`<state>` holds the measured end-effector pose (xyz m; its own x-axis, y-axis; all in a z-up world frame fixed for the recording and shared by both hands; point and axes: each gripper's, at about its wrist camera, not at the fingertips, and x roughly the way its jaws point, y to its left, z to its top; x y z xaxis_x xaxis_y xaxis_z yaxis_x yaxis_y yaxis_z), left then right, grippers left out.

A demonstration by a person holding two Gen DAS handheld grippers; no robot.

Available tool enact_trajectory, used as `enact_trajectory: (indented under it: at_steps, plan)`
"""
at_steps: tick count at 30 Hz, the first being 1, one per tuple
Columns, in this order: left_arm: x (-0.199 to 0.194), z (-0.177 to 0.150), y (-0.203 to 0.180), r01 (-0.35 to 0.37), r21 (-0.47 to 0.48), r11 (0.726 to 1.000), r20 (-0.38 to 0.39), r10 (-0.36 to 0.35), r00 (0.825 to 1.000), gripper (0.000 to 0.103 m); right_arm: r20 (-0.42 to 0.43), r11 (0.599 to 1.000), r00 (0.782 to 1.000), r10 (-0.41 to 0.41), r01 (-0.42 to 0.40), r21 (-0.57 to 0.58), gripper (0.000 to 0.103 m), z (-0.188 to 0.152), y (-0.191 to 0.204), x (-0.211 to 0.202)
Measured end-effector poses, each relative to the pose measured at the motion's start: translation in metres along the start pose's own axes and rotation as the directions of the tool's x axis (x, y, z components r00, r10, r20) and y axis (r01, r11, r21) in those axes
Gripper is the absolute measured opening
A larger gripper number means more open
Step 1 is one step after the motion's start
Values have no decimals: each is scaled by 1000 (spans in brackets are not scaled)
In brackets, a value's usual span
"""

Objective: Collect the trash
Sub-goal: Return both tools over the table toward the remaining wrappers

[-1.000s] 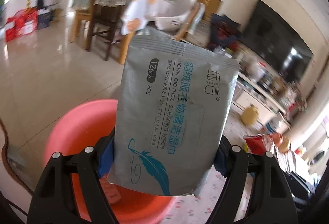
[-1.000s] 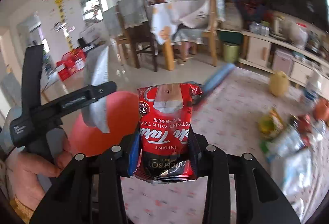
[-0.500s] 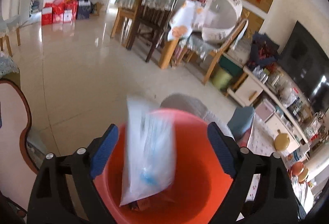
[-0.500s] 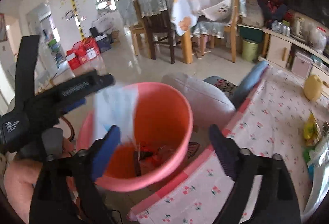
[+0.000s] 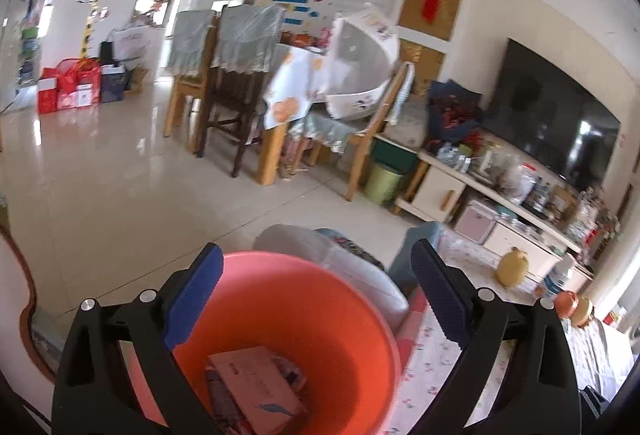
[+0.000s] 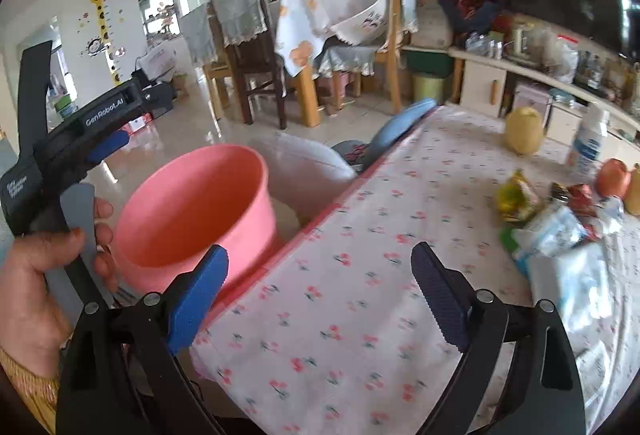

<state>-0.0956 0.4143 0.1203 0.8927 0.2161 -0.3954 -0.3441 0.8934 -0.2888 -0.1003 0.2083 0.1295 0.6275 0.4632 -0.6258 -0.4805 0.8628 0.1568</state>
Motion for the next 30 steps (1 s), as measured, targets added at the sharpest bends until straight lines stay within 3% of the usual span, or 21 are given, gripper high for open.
enact_trajectory:
  at_steps: [5,14,30]
  plan:
    - [-2,-9,-22,49,32,998,-33,-48,998,95,44,999,998,-50,51,-20,95,-12,-16,-31]
    - [-1,-38,-77,63,231,971,-125,-34,992,95,86,992,988,-126,127,-6,98,-28,-39,-74]
    - [-28,-88,-135,183,365,913,-201,-115,973,95,91,964,963,-255,246,104,98,-64,-102,-122]
